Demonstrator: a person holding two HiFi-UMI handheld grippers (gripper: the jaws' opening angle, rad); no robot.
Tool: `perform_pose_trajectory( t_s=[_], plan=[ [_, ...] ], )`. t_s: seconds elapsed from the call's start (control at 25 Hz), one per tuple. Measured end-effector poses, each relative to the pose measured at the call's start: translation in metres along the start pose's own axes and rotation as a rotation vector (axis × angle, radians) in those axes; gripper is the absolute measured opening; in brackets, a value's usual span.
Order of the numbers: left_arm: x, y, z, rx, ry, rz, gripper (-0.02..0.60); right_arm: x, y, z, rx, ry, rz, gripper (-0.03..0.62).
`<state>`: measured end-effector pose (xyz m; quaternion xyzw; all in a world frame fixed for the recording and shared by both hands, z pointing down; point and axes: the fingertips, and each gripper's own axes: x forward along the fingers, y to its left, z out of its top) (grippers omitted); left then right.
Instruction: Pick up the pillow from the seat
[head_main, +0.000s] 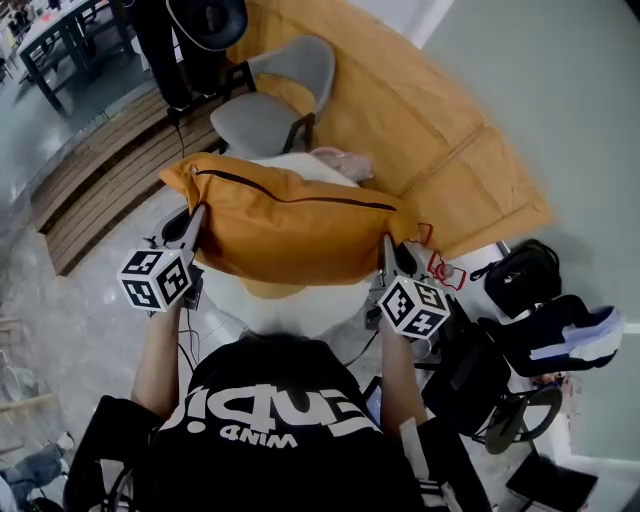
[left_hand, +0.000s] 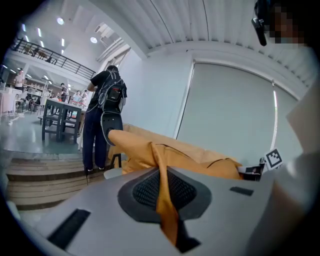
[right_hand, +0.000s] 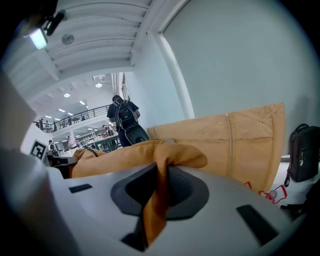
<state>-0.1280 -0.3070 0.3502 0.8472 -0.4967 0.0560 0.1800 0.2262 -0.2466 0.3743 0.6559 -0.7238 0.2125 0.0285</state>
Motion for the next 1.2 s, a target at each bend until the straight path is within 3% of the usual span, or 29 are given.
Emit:
perform_pose_trajectory(
  t_s=[1.2],
  plan=[
    [-0.016, 0.003, 0.005, 0.010, -0.006, 0.008, 0.023, -0.004, 0.013, 0.003, -0.024, 0.000, 0.013, 0.060]
  ],
)
